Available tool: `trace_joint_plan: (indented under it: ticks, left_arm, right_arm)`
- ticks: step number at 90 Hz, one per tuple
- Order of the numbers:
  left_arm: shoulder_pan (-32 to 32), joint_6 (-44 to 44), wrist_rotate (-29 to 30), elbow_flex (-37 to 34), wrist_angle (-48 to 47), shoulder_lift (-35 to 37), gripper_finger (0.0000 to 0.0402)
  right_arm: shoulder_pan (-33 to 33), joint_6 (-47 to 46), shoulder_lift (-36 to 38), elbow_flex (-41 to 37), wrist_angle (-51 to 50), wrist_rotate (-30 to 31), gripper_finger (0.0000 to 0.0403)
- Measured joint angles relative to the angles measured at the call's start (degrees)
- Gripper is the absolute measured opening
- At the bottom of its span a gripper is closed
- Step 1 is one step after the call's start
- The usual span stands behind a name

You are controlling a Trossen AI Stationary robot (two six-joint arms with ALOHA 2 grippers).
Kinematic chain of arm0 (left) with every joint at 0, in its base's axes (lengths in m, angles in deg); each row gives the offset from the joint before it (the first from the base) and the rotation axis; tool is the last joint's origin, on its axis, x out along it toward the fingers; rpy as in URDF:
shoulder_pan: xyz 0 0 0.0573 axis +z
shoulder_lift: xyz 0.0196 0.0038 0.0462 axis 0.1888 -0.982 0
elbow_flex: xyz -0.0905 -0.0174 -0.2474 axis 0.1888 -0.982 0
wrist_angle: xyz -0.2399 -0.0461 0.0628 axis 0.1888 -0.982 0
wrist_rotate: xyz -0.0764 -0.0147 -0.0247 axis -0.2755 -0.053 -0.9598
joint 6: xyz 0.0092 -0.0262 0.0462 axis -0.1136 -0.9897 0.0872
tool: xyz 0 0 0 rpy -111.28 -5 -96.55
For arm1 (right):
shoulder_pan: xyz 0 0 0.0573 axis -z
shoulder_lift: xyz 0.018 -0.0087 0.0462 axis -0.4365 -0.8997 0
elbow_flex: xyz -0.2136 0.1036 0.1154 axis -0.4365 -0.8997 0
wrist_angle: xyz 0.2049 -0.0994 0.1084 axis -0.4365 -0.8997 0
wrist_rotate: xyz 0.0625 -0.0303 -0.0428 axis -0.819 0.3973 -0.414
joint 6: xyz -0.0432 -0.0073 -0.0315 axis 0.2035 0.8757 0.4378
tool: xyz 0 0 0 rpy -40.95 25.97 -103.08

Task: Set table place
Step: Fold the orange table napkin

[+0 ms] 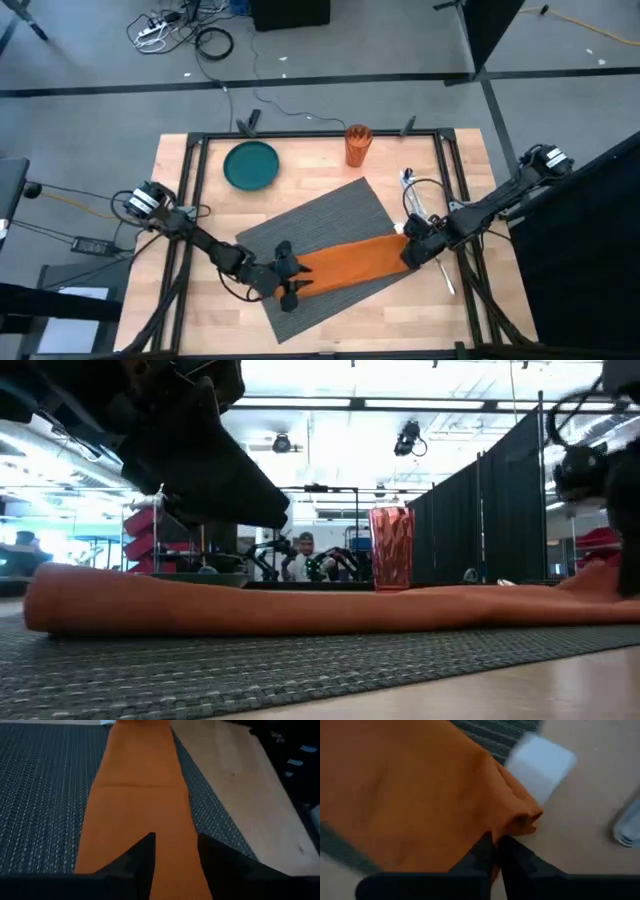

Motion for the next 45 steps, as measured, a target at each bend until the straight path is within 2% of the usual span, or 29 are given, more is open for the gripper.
trace_joint_plan:
  ticks: [25, 45]
  left_arm:
    - [0.0, 0.0, 0.2, 0.0, 0.5, 0.0, 0.0131]
    - [0.0, 0.0, 0.2, 0.0, 0.8, 0.0, 0.0131]
  right_arm:
    - [1.1, 2.1, 0.0, 6.9, -3.1, 0.0, 0.0]
    - [3.7, 4.4, 0.1, 8.1, 4.7, 0.8, 0.0]
